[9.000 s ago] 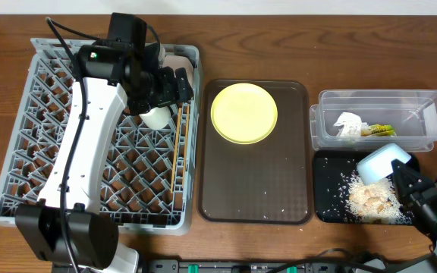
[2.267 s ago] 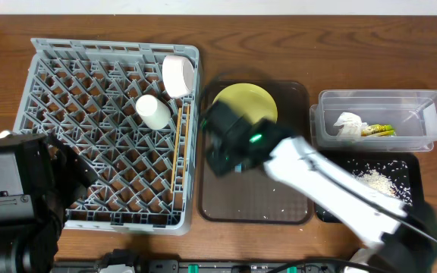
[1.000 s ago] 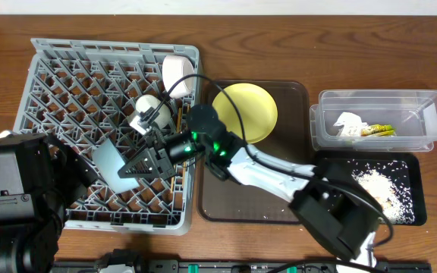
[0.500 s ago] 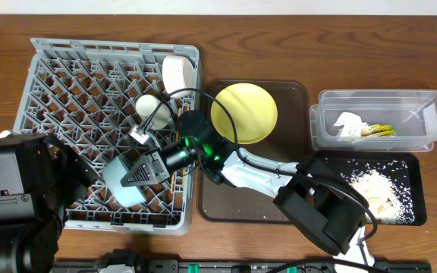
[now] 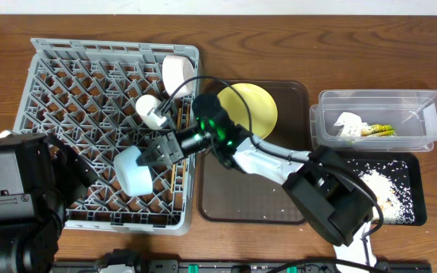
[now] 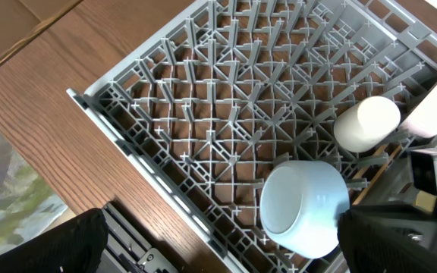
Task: Sort waste into correct bins and load items into the dishwasher
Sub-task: 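Carry the light-blue bowl into the dish rack and release it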
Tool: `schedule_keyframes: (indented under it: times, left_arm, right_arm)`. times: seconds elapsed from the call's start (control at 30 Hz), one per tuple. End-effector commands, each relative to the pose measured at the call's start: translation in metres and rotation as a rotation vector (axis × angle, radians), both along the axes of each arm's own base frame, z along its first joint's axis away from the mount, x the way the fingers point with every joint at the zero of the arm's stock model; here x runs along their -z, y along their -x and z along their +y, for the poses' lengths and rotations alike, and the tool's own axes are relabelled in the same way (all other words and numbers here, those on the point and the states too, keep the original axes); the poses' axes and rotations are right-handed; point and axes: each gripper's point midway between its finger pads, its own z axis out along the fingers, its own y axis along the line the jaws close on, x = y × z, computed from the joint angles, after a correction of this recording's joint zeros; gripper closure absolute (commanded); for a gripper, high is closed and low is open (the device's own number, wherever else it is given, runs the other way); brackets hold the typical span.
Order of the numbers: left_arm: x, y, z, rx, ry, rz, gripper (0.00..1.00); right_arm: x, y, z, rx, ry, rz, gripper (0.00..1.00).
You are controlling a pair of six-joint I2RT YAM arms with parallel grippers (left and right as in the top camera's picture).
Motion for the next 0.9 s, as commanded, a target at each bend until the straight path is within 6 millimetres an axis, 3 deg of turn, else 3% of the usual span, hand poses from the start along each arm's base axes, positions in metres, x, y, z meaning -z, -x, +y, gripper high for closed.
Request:
schedule_keyframes:
  times: [0.0,0.3,0.5,0.6,0.63,0.67,0.8,0.87]
  left_arm:
    - [0.0,0.002,0.003,-0.003,-0.019,0.01,0.02]
    - [0.0,0.002,0.003,-0.003,-0.019,0.01,0.02]
    - [0.0,0.002,0.003,-0.003,-0.019,0.011,0.02]
    - [0.0,0.002,0.003,-0.003,-0.019,0.011,0.02]
    - [0.0,0.002,0.003,-0.003,-0.019,0.01,0.02]
    - [0.0,0.002,0.003,-0.003,-0.019,0.011,0.02]
    - [0.0,0.002,0.003,-0.003,-0.019,0.01,0.02]
    - [0.0,0.002,0.003,-0.003,-0.019,0.01,0.02]
  right_arm:
    - [-0.001,-0.012,-0.015,-0.012,-0.009,0.004,0.78]
    - [-0.005,-0.038,-0.049,-0.031,-0.025,0.022,0.51]
    - [-0.009,-0.063,-0.068,0.026,-0.013,0.072,0.49]
    - [-0.02,-0.084,-0.085,0.071,-0.038,0.075,0.46]
    - [-0.026,-0.094,-0.093,0.093,-0.051,0.072,0.37]
    - [-0.033,-0.107,-0.105,0.129,-0.066,0.069,0.01]
    - [-0.037,-0.147,-0.133,0.275,-0.077,0.088,0.01]
    - [-0.034,-0.18,-0.154,0.417,-0.073,0.116,0.01]
